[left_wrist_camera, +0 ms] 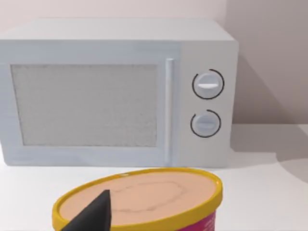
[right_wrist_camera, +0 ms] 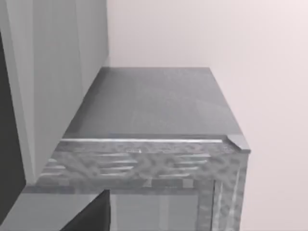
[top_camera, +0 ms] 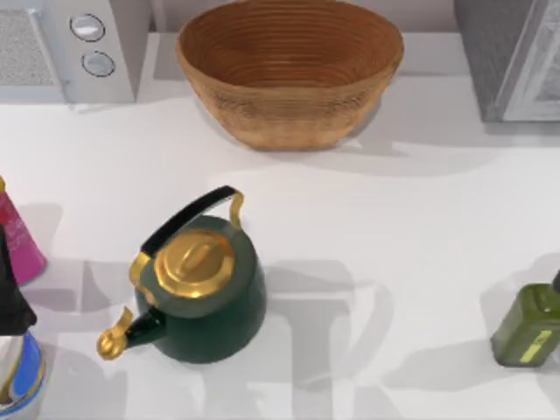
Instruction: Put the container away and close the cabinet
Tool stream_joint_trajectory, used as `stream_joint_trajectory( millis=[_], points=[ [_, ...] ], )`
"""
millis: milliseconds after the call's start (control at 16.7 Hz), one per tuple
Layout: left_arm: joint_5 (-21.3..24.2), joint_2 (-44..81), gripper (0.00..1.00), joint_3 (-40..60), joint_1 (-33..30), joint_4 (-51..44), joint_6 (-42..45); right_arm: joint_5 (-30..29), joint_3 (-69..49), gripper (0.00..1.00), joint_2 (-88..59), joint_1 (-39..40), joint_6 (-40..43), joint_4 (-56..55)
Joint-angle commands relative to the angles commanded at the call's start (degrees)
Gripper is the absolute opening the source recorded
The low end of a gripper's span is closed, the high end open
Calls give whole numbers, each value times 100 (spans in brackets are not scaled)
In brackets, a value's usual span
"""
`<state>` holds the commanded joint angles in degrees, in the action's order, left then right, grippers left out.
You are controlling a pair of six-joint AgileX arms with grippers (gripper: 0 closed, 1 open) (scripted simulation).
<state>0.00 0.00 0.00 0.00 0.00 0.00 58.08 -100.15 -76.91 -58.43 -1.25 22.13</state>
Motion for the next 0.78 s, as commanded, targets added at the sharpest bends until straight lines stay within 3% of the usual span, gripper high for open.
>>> stream_joint_trajectory(
  millis=[360,780],
  points=[
    [0,0,100,0,0,0,0,-1289,-138,100,-19,1458,-11,59],
    [0,0,100,0,0,0,0,-3999,-240,100,59,4337,3,130]
  ],
)
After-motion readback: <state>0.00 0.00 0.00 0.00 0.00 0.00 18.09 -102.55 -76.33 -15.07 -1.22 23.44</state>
